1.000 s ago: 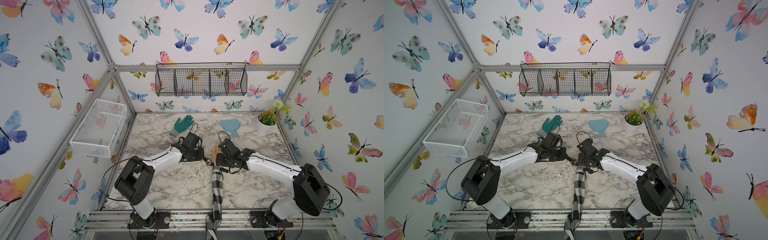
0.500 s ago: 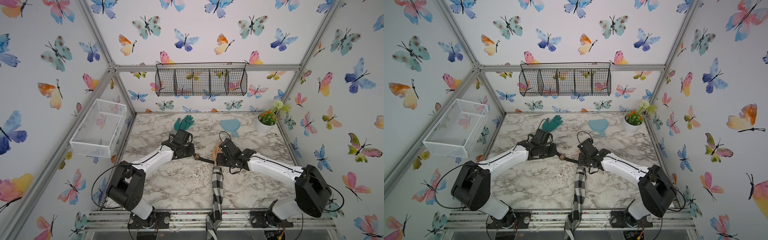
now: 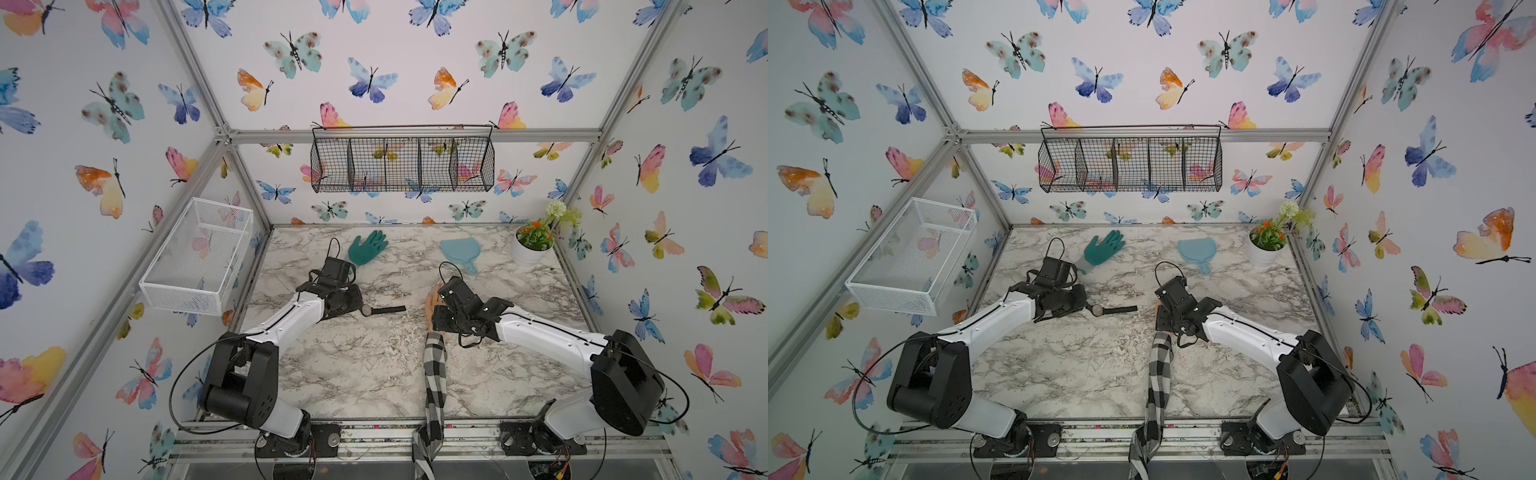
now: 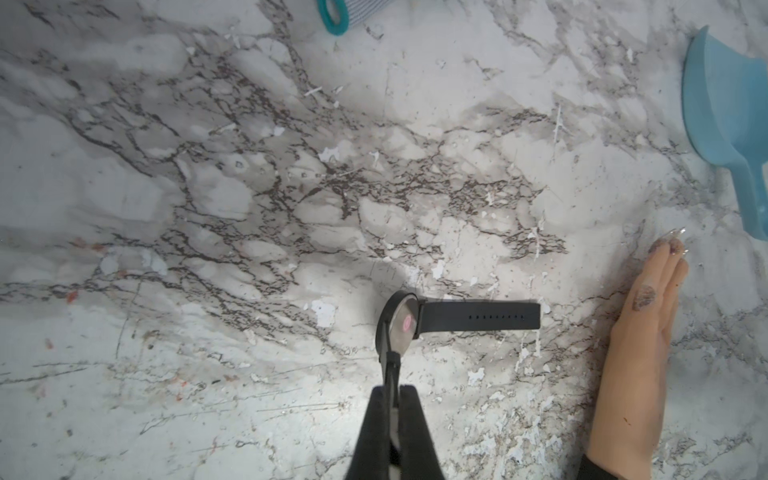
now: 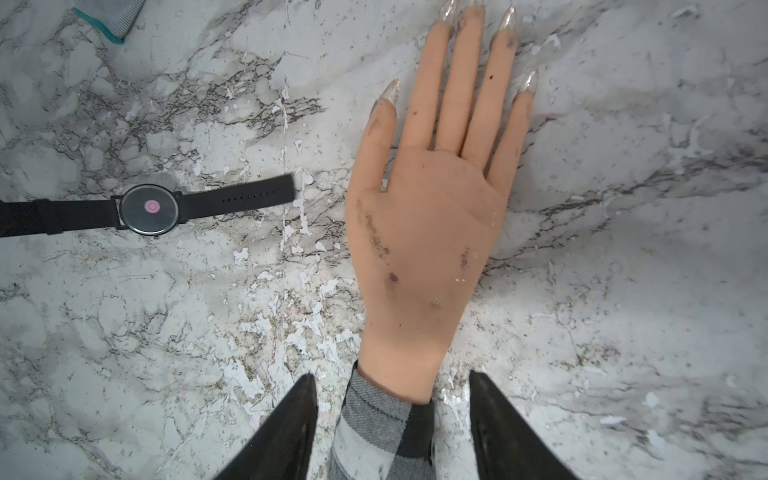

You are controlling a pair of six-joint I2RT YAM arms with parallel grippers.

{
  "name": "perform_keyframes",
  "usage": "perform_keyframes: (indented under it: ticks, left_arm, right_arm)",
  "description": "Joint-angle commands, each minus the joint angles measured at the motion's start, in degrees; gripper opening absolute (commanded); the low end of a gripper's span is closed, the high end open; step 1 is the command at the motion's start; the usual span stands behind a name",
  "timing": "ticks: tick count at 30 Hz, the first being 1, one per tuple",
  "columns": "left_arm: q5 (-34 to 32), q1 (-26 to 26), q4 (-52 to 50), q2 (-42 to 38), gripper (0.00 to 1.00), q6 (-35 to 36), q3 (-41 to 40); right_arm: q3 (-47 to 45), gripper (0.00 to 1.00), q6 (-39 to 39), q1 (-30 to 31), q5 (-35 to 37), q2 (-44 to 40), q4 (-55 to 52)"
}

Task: Take off the watch
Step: Place the watch at the center of the board.

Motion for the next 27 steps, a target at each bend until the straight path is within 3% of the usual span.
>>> perform_keyframes:
  ticks: [1, 6, 8, 23, 25, 27]
  left_arm:
    - [-2.42, 0.83, -0.03, -1.35, 0.00, -0.23, -2.01]
    - [-3.91, 1.56, 1.30, -0.73, 0.00, -1.68, -4.54]
    - [-4.36, 1.78, 1.57, -0.48, 0.05, -2.17, -5.27]
    - [-6.87, 5.76, -0.15, -3.02, 0.91, -3.45, -6.38]
    - [-6.86, 6.51, -0.44, -4.03, 0.98, -3.34, -6.10]
    - [-6.44, 7.03, -0.35, -5.03, 0.98, -3.00, -5.72]
  right_arm:
    - [-0.56, 0.61, 0.29, -0.30, 0.31, 0.16, 0.39]
    - [-0.12, 0.61, 0.12, -0.30, 0.20, 0.38, 0.48]
    - [0.11, 0.62, 0.03, -0.30, 0.25, 0.38, 0.48]
    - [0.54, 0.70, -0.21, -0.36, 0.54, -1.94, 0.61]
    - [0.74, 0.72, -0.35, -0.43, 0.90, -2.55, 0.59]
    - [1.05, 0.73, -0.78, -0.80, 1.15, -3.19, 0.54]
